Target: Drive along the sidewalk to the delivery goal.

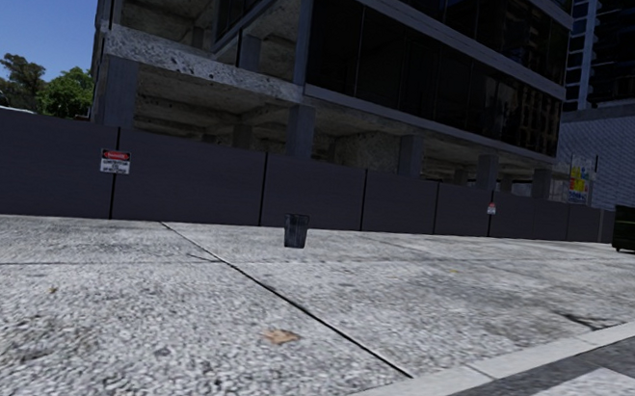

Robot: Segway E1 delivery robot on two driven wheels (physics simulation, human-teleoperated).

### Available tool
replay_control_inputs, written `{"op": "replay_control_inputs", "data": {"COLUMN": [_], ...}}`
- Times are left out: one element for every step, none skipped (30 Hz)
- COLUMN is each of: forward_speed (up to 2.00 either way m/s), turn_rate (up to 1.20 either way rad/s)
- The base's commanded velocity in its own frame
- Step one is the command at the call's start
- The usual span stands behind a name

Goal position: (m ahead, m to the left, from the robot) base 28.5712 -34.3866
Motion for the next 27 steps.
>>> {"op": "replay_control_inputs", "data": {"forward_speed": [1.46,1.46,1.38,1.35,1.34,1.34,1.34,1.34,1.34,1.34,1.34,1.34,1.34,1.34,1.34,1.34,1.34,1.34,1.34,1.34,1.34,1.34,1.34,1.34,1.34,1.34,1.34], "turn_rate": [0.0,0.0,0.0,0.0,0.0,0.0,0.0,0.0,0.0,0.0,0.0,0.0,0.0,0.0,0.0,0.0,0.0,0.0,0.0,0.0,0.0,0.0,0.0,0.0,0.0,0.0,0.0]}}
